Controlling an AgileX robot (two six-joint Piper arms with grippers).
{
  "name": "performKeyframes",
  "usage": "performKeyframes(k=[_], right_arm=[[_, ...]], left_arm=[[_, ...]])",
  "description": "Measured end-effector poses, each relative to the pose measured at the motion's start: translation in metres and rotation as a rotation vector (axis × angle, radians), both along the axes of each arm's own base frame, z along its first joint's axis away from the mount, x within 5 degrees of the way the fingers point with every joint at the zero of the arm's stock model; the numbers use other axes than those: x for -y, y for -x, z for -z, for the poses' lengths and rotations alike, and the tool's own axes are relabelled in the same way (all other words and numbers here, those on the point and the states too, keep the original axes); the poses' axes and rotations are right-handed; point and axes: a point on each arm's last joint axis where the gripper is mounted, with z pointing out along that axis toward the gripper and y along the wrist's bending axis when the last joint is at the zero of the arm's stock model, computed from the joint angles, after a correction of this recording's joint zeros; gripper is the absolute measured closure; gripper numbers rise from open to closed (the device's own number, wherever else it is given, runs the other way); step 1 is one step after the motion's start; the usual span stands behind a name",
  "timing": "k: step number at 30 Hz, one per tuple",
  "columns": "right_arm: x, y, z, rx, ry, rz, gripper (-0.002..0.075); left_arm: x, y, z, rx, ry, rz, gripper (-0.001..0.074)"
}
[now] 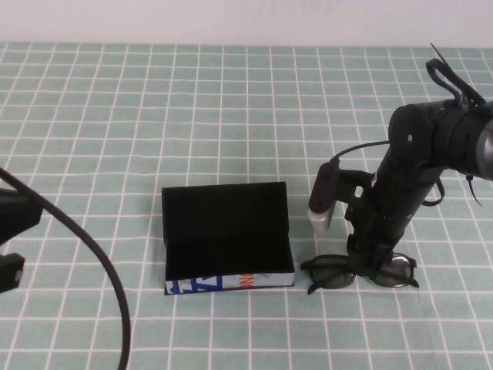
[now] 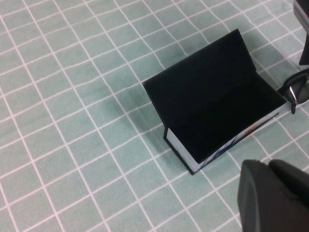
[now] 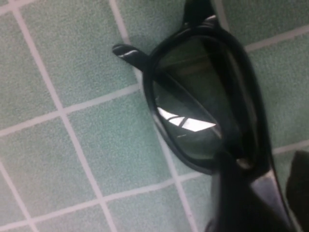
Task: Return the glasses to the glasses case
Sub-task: Pick up the glasses from the table, then place the glasses in the glasses case
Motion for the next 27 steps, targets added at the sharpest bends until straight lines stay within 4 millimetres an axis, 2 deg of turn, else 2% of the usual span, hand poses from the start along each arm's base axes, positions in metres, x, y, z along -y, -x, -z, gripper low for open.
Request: performKeyframes(k=[7, 9, 18, 22, 27], right_arm=[[0.000, 0.001, 0.000, -0.016, 0.005, -0.010, 0.0657], [0.000, 0.002, -0.002, -0.022, 0.007, -0.014, 0.0680], [-0.001, 0.000, -0.013, -0.038, 0.007, -0.046, 0.0706], [-0.006, -0.009, -0.029, -0.026, -0.004, -0.069, 0.0723], [-0.011, -0.019, -0.058, 0.015, -0.027, -0.092, 0.0724]], left_arm=[[0.000, 0.000, 0.000, 0.005, 0.000, 0.000, 0.0737], [0.000, 0.000, 0.000, 0.005, 0.000, 0.000, 0.0737], [0.001, -0.005, 0.002, -0.010, -0.005, 0.000, 0.0737], [0.001, -0.006, 0.003, -0.014, -0.006, 0.000, 0.0737], [0.001, -0.006, 0.003, -0.014, -0.006, 0.000, 0.0737]])
